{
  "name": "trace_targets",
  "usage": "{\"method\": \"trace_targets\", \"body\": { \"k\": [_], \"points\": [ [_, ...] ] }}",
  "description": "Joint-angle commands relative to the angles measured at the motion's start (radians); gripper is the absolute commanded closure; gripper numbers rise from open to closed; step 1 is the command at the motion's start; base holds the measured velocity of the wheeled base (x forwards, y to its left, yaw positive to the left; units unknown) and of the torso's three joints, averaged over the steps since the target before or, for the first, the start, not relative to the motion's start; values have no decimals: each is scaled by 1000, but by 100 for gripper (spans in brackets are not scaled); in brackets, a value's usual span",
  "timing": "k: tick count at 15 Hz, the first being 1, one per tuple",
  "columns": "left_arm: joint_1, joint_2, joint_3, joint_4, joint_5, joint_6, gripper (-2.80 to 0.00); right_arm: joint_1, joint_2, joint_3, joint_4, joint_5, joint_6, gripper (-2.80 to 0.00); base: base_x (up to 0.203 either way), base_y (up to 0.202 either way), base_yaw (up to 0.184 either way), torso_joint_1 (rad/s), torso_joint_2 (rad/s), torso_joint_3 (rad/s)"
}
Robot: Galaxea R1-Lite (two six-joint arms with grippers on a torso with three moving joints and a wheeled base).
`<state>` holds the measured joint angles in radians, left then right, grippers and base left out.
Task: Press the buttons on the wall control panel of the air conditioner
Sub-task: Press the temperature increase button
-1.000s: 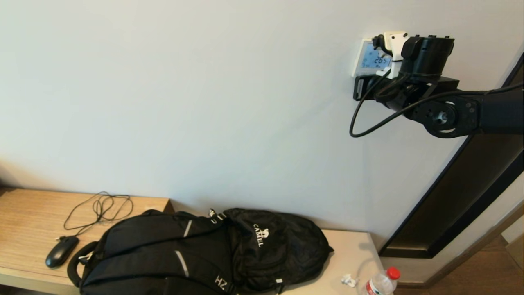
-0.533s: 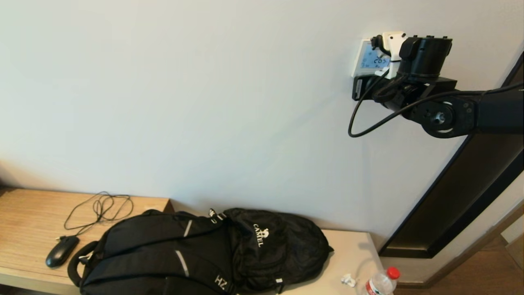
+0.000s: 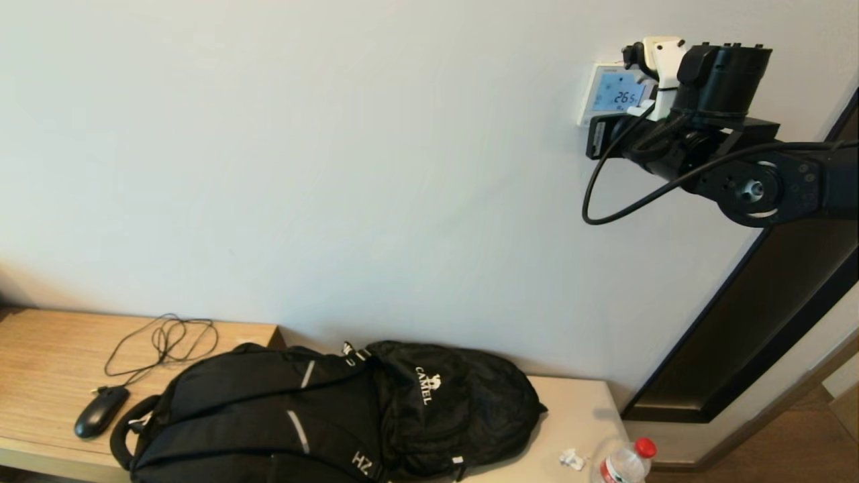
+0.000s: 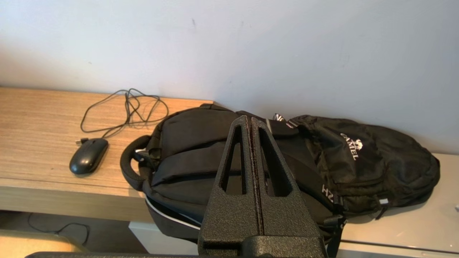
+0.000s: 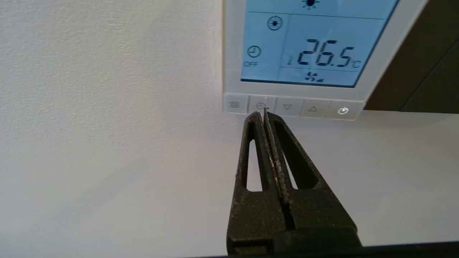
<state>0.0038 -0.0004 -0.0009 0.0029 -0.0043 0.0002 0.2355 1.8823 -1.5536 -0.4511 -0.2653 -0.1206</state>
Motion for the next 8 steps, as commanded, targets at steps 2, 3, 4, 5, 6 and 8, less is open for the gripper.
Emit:
{"method": "trace_targets", "body": {
  "k": [2,3,4,5,6,8],
  "points": [
    [1,-1,1,0,0,0,0,-18,-9,4,-2,-2,-2,0,0,0,0,0,0,0],
    [1,-1,1,0,0,0,0,-25,-9,3,-2,-2,-2,0,0,0,0,0,0,0],
    [1,-1,0,0,0,0,0,-31,-8,3,-1,-2,-2,0,0,0,0,0,0,0],
    [0,-1,1,0,0,0,0,-36,-6,4,-1,-1,-2,0,0,0,0,0,0,0],
    [1,-1,1,0,0,0,0,-40,-3,4,-1,0,-2,0,0,0,0,0,0,0],
    [1,-1,1,0,0,0,0,-47,3,7,-1,0,-2,0,0,0,0,0,0,0]
  ]
}}
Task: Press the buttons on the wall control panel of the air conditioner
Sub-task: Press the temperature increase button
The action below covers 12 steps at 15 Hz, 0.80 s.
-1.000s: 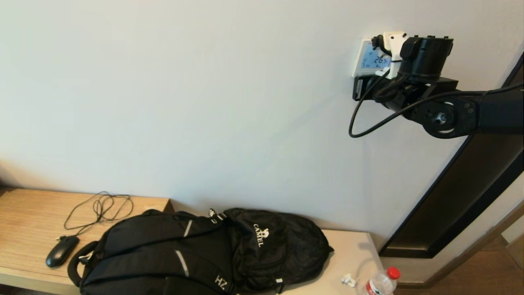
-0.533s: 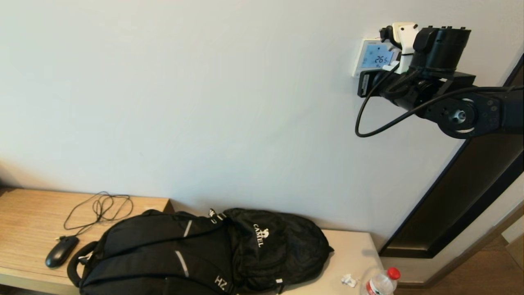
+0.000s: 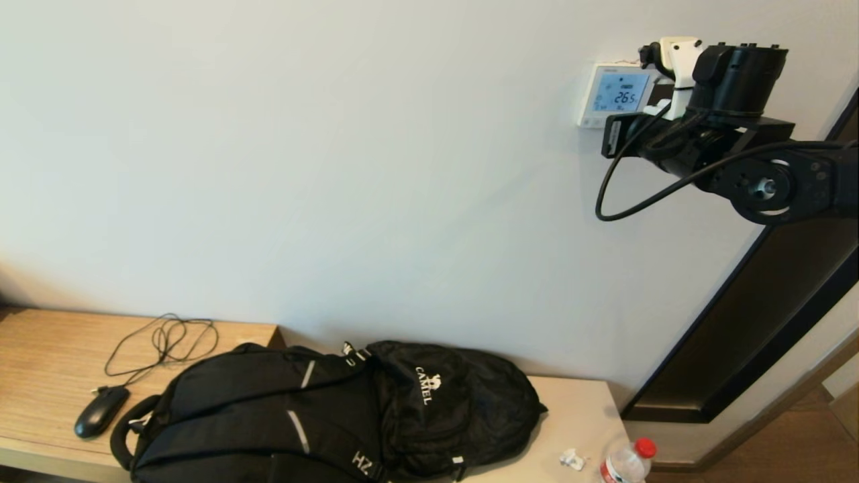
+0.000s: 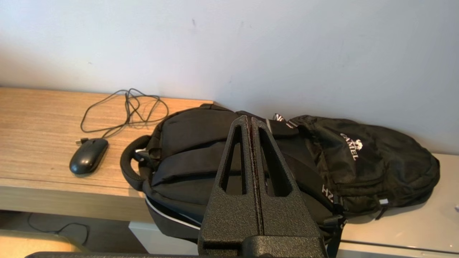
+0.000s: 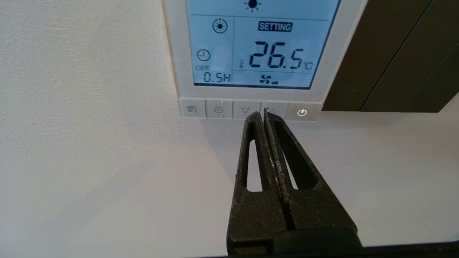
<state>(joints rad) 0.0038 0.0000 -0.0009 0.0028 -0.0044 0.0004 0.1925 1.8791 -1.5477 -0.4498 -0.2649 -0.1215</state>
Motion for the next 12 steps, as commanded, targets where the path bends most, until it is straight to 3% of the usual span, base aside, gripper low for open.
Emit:
{"method": "trace_targets", "body": {
  "k": [1,12],
  "points": [
    [1,-2,1,0,0,0,0,-9,13,0,-4,0,-1,0,0,0,0,0,0,0],
    [0,-2,-1,0,0,0,0,-18,63,-23,-4,0,0,0,0,0,0,0,0,0]
  ]
}}
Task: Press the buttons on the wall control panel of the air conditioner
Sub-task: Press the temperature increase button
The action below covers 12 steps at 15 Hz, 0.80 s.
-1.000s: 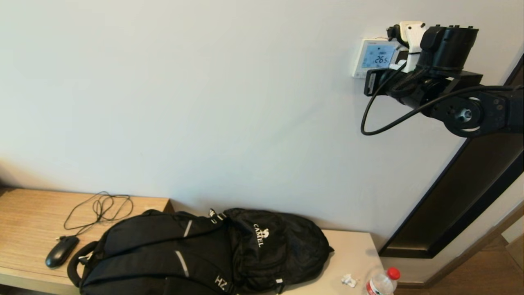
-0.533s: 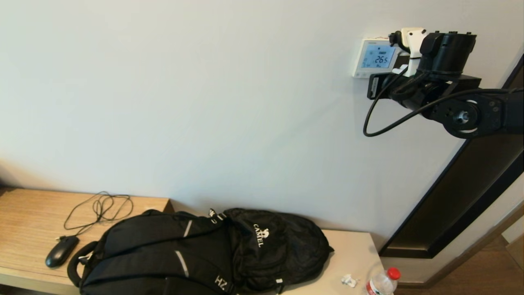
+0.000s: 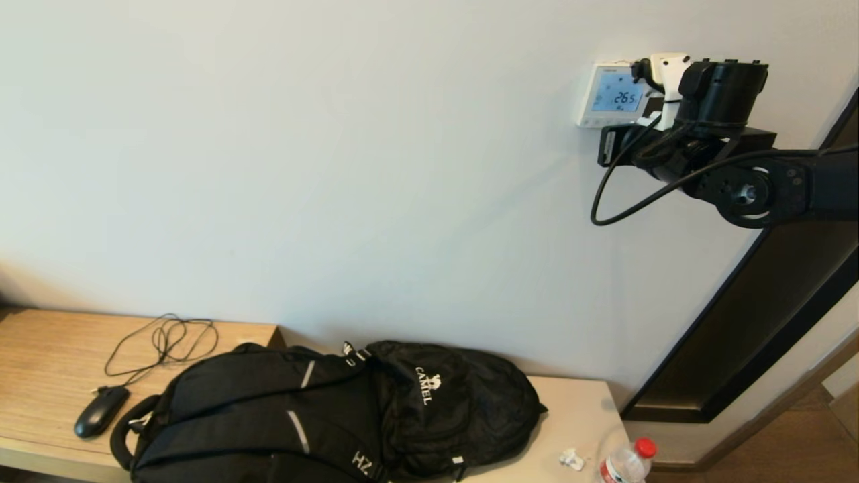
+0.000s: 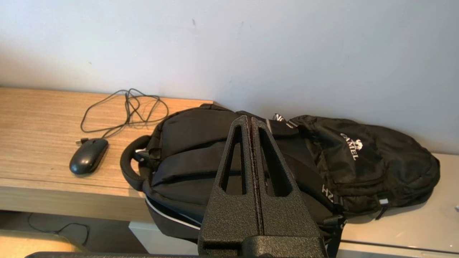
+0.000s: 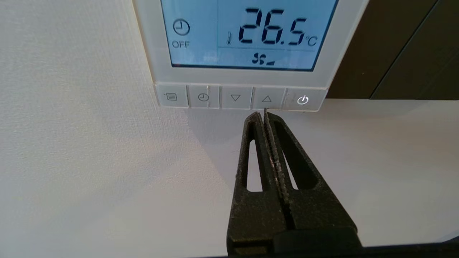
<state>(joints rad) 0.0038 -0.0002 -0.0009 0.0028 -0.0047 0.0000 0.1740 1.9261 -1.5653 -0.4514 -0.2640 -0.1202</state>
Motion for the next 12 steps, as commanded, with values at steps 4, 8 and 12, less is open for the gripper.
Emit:
{"method": "trace_targets", "body": {
  "k": [4,8,12],
  "points": [
    [-1,-1,0,0,0,0,0,0,32,-29,0,-1,-1,0,0,0,0,0,0,0],
    [1,-1,-1,0,0,0,0,-8,28,-27,-2,-1,-1,0,0,0,0,0,0,0],
    [-1,-1,-2,0,0,0,0,-3,16,26,-21,-1,1,0,0,0,0,0,0,0]
  ]
}}
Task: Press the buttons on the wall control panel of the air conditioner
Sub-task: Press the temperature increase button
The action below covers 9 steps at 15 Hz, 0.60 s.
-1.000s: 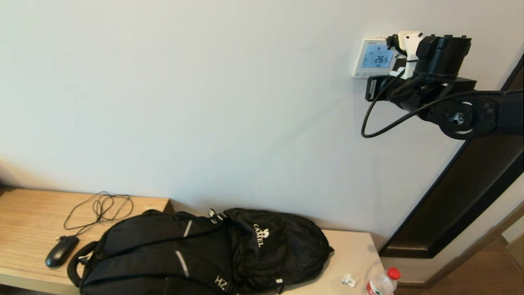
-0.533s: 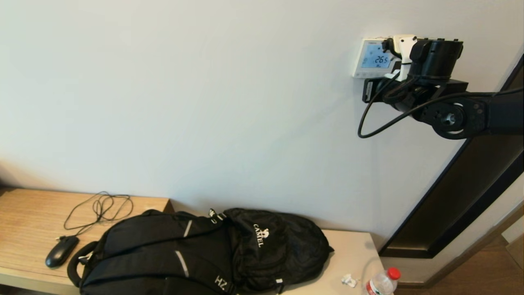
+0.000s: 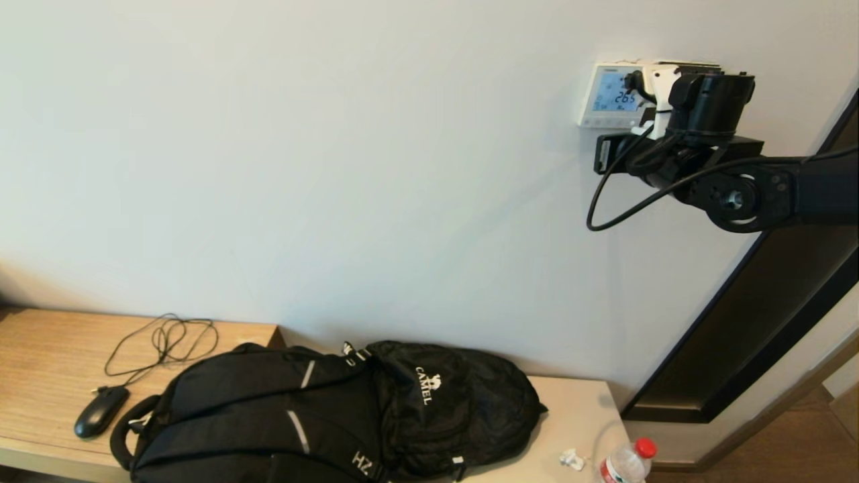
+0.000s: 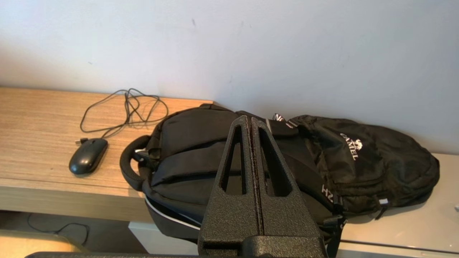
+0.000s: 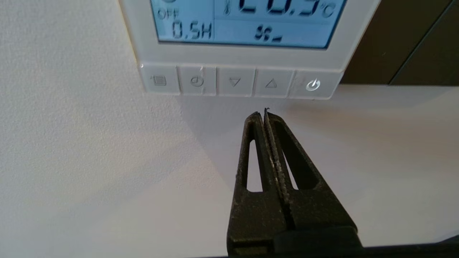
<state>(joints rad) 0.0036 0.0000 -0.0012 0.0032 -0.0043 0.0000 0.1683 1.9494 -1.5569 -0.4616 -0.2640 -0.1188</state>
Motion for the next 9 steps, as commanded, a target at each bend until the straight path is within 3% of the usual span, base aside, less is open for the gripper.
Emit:
{"method": "trace_targets", "body": {
  "k": [1,9],
  "points": [
    [0,-2,1,0,0,0,0,3,-9,28,-29,-1,-2,0,0,0,0,0,0,0],
    [0,-2,-1,0,0,0,0,10,-41,14,-34,-1,-4,0,0,0,0,0,0,0]
  ]
}}
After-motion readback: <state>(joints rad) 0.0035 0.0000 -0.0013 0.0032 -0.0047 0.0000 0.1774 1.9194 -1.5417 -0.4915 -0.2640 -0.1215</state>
